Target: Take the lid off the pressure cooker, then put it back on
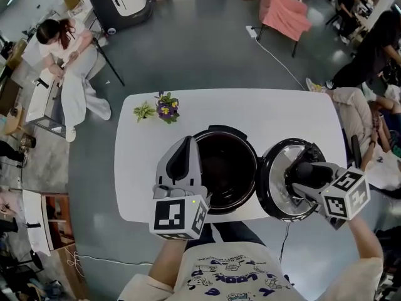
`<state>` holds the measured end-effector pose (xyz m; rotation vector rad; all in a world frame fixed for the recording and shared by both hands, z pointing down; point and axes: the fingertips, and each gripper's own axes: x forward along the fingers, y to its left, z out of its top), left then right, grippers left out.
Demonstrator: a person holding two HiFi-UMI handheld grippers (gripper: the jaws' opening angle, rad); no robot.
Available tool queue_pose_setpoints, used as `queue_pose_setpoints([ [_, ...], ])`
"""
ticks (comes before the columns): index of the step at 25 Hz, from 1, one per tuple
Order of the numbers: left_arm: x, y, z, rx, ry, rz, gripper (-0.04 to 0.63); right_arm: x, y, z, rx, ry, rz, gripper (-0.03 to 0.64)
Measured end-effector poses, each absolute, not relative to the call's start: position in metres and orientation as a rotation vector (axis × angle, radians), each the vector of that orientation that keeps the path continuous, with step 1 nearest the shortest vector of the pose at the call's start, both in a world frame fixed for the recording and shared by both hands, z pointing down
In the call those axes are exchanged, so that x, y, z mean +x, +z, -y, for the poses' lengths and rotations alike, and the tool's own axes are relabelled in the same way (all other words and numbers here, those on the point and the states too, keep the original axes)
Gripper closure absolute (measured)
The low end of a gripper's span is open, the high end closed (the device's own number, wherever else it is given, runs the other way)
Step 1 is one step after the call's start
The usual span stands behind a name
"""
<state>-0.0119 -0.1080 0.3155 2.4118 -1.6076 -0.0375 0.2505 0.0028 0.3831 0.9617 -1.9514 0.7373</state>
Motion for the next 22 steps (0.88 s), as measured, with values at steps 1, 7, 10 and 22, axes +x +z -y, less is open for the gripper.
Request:
queue_pose_setpoints([
  [1, -0.018, 0.316, 0.108, 2.401, -0.040, 1.624, 0.581, 0.243, 0.382, 0.001, 0.947, 0.733, 1.961, 0.324],
  [7, -0.056, 0.321, 0.106, 2.340, -0.047, 1.706, 0.581, 0.198, 0.381, 0.019, 0.820, 0.649, 1.994, 0.324],
  [10, -0.077, 0.323, 0.103, 2.298, -0.055, 1.758, 0.581, 0.174, 0.378, 0.026, 0.770, 0.628, 2.013, 0.324],
  [22, -0.146, 0.338, 0.089, 2.156, -0.043, 1.905, 0.581, 0.096, 0.381, 0.048, 0.625, 0.574, 2.063, 0.324],
])
